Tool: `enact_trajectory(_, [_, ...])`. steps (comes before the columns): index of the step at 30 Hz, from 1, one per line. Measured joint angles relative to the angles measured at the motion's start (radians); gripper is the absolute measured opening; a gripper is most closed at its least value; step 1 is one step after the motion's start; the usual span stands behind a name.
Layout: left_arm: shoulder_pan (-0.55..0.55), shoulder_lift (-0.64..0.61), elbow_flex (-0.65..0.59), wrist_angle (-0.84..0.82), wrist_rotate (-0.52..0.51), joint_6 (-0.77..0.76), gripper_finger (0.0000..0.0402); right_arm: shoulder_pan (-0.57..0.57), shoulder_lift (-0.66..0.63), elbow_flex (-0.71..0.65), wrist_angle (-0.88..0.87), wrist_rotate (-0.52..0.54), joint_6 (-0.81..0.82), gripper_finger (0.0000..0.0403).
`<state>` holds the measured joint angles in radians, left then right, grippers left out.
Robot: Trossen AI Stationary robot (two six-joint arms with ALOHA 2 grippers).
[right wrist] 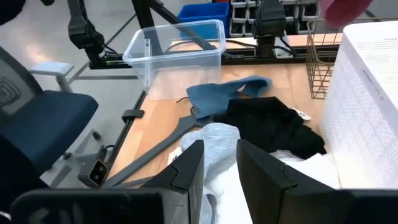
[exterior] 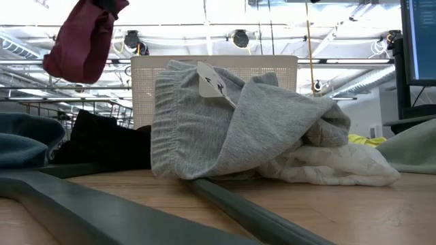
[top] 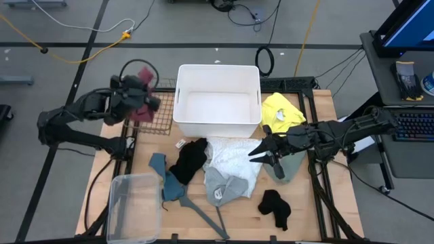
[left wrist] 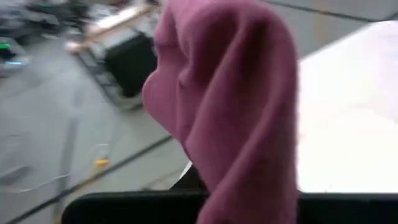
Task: Pick & Place Cloths
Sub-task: Put the red underwear into the brown basket
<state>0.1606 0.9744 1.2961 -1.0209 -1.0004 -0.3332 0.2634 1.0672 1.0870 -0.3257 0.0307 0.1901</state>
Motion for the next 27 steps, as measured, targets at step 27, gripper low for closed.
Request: enact_trajectory(27, [0.364, 0.055, -0.001, 0.054, 0.096, 0.043, 0.0000, 0.000, -0.001, 0.000, 0.003, 0.000, 0.005, 0.0086])
